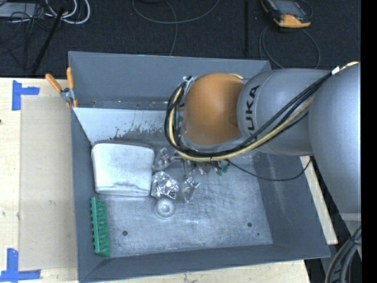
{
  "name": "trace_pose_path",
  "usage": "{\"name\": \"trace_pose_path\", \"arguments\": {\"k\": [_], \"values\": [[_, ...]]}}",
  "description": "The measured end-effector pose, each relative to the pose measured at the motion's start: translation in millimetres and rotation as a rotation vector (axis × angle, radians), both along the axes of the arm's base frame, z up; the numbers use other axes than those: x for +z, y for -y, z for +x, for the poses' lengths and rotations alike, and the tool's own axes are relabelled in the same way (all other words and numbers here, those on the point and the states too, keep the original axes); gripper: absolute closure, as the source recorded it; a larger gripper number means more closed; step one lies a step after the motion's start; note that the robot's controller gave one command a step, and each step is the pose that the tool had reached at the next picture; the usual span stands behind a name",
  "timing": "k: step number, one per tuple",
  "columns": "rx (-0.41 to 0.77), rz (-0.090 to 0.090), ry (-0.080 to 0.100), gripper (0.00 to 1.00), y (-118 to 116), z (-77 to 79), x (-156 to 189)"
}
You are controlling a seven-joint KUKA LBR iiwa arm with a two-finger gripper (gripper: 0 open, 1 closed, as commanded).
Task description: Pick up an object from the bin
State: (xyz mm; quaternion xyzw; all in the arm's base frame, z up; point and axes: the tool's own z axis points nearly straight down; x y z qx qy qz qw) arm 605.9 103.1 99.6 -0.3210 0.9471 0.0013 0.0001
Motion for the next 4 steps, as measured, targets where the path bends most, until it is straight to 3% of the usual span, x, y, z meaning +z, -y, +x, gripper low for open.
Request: {"name": "trace_pose_path", "arguments": {"k": [1, 2, 3, 4], "values": [[0.097, -0.005, 0.004, 0.0, -0.1, 0.7, -25.3], [0.093, -0.003, 0.002, 0.0, -0.5, 1.6, -23.9], [0.092, 0.002, 0.01, 1.0, -2.5, 3.7, -21.1], [0.091, -0.001, 0.005, 1.0, -3.5, 4.7, 9.4]]}}
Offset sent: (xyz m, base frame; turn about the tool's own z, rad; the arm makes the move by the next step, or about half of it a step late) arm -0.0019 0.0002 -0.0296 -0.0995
